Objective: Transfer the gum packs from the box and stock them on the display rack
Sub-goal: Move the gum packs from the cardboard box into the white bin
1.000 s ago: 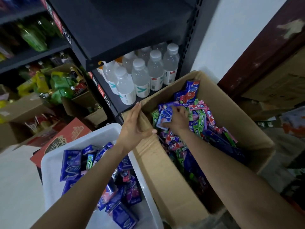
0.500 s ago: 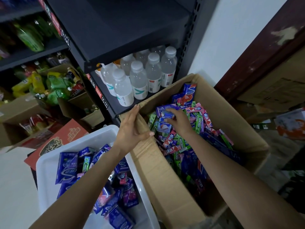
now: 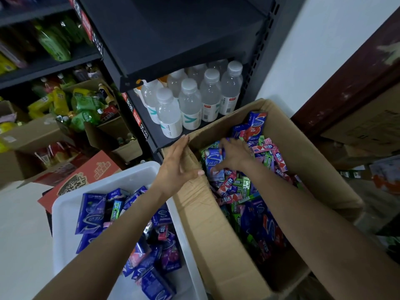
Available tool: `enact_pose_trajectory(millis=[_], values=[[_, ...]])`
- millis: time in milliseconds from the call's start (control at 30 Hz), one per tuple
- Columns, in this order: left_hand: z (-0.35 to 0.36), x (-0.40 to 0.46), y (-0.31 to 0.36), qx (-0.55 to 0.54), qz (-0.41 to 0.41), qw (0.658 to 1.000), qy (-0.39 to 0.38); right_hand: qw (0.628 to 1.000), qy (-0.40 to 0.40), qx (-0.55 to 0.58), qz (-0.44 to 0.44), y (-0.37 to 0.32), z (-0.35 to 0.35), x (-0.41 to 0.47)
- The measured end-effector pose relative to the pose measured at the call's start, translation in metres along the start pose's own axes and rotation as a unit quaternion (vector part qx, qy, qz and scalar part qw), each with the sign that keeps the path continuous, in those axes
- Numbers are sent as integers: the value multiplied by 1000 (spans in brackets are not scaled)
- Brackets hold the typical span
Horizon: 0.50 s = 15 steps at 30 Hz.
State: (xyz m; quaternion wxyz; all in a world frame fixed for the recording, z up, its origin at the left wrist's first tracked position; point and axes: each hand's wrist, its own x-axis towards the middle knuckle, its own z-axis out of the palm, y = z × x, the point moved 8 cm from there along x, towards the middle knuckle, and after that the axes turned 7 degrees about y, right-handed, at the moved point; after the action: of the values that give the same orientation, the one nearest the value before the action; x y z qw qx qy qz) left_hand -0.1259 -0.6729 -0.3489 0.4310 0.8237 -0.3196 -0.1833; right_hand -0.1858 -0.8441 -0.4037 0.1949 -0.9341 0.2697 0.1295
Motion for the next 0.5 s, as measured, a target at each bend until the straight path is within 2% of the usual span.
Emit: enact_pose_trajectory(millis=[100,167,267,333,400,500], values=[[0,-1,1,0,-5,1000,2,991,1,132,10,-6,9,-16],[-1,-1,2,-1,-10,1000,2,973,44,224,44,-3,7,-26],[-3,-2,7,0,-23,1000,1,899,121,405,113,5,-9,-46],[-8,-4,13,-12,-35,999,18,845,139,499,132,4,-23,-60],[-18,-7,26,-32,-33,998,51,816,150,545,123,-4,-40,-74],[-30,-15,46,-110,-31,992,49,801,159,570,95,-31,-65,-93]])
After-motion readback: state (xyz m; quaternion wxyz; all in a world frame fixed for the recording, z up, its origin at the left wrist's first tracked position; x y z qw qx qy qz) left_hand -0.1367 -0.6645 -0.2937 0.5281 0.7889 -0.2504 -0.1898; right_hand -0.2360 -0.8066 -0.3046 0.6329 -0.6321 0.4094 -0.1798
